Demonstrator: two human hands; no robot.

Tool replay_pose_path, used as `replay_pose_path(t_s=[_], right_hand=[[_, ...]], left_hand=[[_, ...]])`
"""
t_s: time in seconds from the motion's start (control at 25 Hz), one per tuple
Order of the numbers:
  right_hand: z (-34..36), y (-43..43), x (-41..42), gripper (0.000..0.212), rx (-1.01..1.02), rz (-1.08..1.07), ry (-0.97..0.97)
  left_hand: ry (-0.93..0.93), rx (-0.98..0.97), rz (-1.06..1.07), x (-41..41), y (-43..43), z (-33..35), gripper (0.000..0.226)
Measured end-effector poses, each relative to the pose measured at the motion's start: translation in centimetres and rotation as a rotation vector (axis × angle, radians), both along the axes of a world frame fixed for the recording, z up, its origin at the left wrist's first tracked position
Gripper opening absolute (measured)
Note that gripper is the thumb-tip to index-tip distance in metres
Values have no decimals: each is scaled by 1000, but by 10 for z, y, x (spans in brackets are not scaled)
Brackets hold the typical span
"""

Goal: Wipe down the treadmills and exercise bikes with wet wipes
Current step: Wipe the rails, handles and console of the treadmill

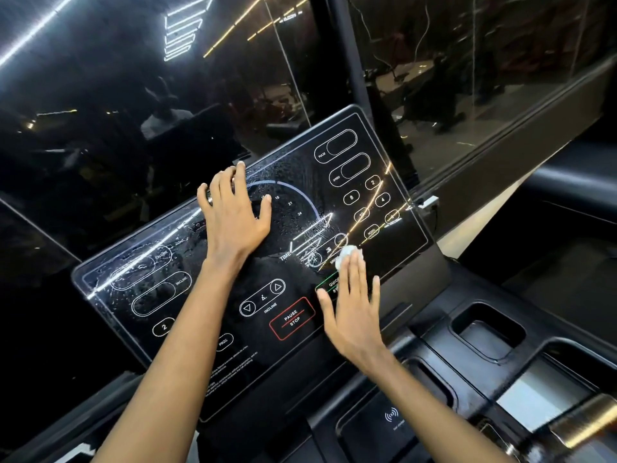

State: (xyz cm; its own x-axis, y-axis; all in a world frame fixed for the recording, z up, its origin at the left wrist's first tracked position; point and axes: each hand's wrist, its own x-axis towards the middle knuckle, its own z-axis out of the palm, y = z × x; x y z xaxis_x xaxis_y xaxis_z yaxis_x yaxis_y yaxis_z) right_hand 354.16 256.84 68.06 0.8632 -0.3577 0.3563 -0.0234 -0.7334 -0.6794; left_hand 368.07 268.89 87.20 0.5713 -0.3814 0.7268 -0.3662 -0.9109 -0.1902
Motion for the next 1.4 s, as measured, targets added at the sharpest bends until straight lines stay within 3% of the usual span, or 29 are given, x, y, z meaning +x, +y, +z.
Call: replay_pose_path(t_s=[0.16, 0.32, 0.56, 0.72, 0.8, 1.04, 1.28, 1.4], right_hand=[[-42, -2, -24, 80, -88, 9, 129], [-50, -26, -21, 88, 56, -141, 285], [-55, -10, -45, 92, -23, -10, 343], [-43, -29, -26, 97, 155, -93, 358], [-34, -29, -17, 94, 196, -68, 305], [-14, -29, -4, 76, 44, 149, 4], [40, -43, 49, 72, -141, 97, -93], [60, -62, 71, 73, -27, -10, -66]], left_hand=[[-1, -9, 3, 0, -4, -3, 71], [-8, -17, 9, 0, -3, -4, 72], [-26, -27, 25, -1, -7, -6, 71], [-34, -28, 29, -3, -8, -6, 71], [-46, -31, 35, -2, -8, -6, 70], [-66, -34, 47, 0, -8, -8, 69], [-71, -51, 43, 1, -9, -8, 69], [-77, -45, 49, 3, -8, -9, 70]])
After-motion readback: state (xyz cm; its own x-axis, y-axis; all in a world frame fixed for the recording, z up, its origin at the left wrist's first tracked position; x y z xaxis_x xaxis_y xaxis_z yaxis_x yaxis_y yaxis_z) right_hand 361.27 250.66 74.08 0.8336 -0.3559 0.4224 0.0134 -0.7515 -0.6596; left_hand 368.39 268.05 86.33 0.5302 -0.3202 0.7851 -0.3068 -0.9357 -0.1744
